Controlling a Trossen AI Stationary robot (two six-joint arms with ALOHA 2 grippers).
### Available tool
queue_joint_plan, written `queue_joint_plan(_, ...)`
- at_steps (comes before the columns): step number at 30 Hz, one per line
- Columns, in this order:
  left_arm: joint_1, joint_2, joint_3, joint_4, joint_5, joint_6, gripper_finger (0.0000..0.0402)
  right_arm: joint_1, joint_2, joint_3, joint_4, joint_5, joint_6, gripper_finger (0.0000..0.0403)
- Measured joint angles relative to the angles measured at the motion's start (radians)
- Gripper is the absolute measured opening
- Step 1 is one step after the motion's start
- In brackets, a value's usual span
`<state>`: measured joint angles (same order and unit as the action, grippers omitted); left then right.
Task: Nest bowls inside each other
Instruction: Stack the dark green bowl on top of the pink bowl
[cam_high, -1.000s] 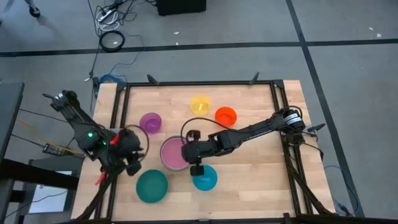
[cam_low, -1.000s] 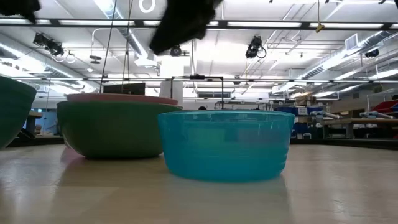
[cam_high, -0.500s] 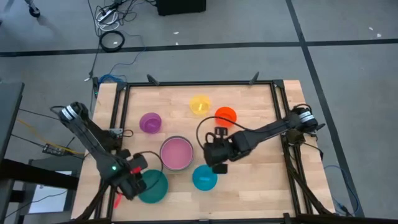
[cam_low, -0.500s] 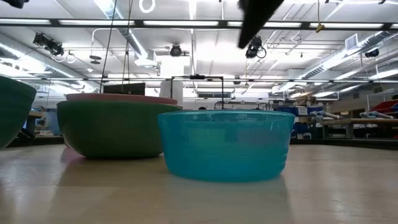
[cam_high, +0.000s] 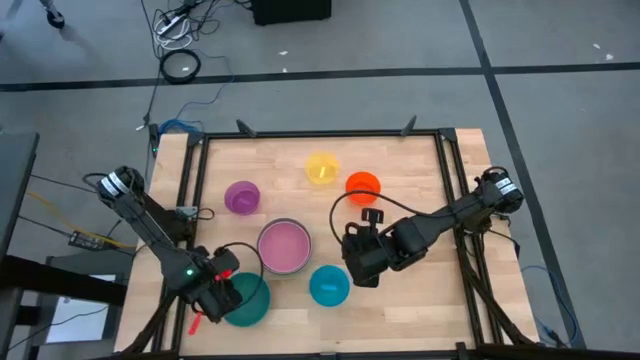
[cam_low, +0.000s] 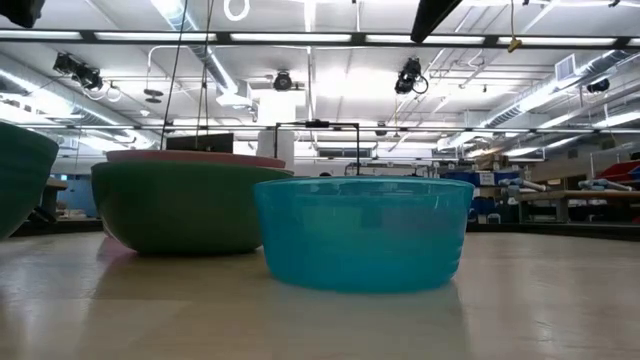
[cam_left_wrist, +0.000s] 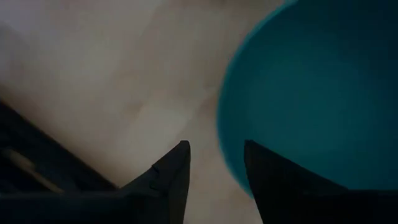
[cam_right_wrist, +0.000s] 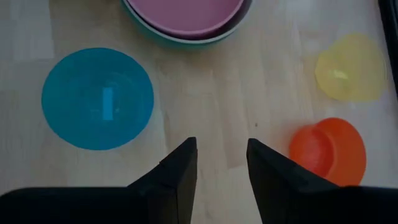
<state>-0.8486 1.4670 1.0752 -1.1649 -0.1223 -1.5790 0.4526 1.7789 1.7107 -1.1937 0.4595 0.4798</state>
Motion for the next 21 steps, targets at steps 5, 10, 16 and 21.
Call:
queue_joint_plan(5,0.013,0.000,0.000,0.065,0.012,-0.064,0.0166,-0.001,0.001,0.000,-0.005,0.000,0.016,0.0127)
queue_joint_plan(10,0.024,0.014,0.000,0.051,0.012,-0.083,0.0166,-0.001,0.001,0.000,-0.005,0.000,0.023,0.0128)
queue_joint_plan(16,0.025,0.074,0.000,0.038,0.031,-0.086,0.0166,0.000,0.001,0.000,-0.005,-0.001,0.025,0.0127)
queue_joint_plan(21,0.031,0.140,0.000,0.035,0.031,-0.072,0.0163,0.001,0.002,0.000,-0.005,-0.002,0.025,0.0127)
